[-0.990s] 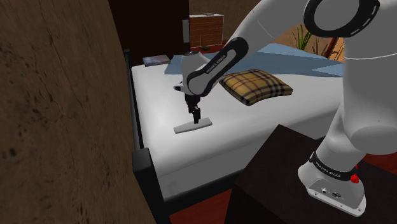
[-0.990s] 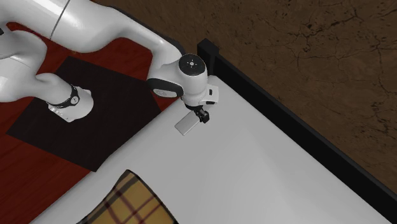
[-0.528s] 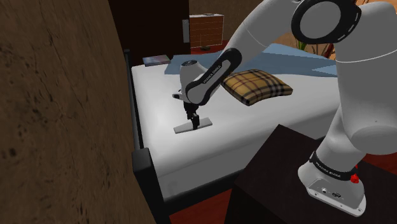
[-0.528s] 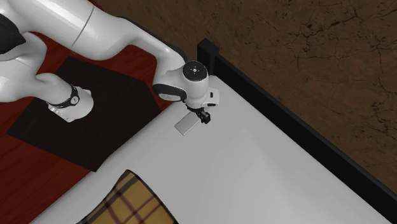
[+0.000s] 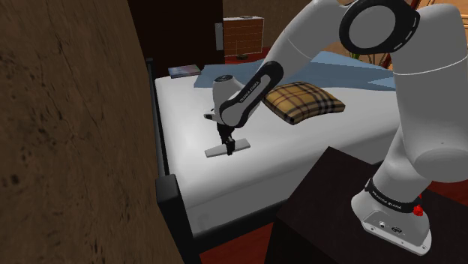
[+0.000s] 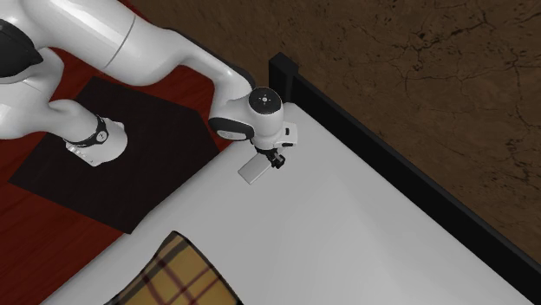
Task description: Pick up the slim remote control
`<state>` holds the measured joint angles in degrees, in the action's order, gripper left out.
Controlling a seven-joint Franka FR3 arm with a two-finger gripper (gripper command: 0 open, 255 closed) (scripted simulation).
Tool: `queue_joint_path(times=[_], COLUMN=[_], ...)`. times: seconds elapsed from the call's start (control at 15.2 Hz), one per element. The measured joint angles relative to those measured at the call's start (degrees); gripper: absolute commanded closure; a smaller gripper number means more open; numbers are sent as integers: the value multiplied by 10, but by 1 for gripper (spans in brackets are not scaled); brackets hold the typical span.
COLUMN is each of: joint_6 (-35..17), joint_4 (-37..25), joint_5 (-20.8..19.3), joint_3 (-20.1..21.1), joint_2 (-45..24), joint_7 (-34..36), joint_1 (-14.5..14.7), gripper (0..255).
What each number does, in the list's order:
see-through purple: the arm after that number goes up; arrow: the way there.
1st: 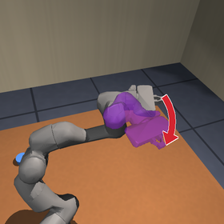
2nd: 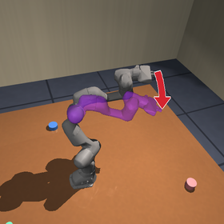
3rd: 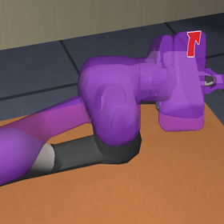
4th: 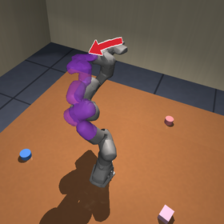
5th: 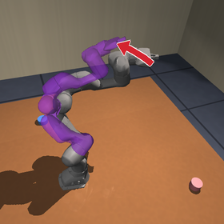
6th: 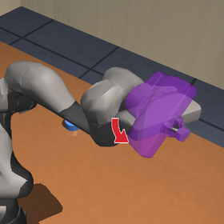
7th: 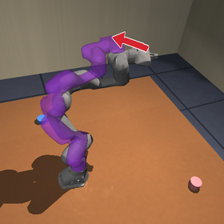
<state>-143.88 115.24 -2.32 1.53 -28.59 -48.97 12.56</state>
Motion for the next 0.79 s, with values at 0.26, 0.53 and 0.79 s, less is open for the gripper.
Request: queue_joint_path(times=[0.26,0.53,0.79], joint_6=[0,13,35], joint_4=[0,-1,1], joint_5=[0,1,2], joint_3=[0,1,1], joint_2=[0,12,36], joint_7=[0,-1,-3], joint_1=[0,-1,-2], gripper=[255,255,255])
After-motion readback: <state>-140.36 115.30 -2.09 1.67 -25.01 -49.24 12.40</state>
